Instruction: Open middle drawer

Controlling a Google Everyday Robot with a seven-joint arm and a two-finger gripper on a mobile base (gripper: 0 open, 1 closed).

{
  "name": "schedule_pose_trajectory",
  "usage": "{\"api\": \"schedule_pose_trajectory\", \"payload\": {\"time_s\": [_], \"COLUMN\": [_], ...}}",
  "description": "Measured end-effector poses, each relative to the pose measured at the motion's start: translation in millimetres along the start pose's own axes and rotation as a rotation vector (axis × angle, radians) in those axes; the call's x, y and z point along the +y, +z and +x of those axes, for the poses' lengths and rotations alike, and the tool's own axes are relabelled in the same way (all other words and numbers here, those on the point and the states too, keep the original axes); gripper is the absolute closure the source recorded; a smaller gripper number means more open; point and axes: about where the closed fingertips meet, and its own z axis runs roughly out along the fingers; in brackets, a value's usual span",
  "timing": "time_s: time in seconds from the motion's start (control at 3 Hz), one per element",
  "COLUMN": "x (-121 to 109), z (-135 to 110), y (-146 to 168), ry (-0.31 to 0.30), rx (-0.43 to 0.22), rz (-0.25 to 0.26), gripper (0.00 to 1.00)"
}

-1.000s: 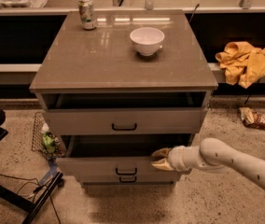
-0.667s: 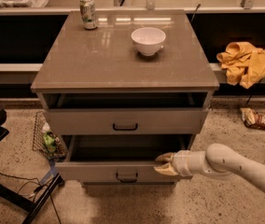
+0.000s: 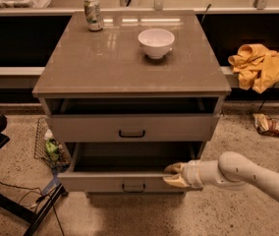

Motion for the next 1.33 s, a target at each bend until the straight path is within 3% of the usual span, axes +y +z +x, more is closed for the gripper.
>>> {"api": "schedule_pose_trajectory", "payload": {"time_s": [1.33], "x": [26.7], "z": [6.0], "y": [-20.6], "ry": [0.045], "rx": [0.021], "rz": [-0.016], "gripper": [1.0]}}
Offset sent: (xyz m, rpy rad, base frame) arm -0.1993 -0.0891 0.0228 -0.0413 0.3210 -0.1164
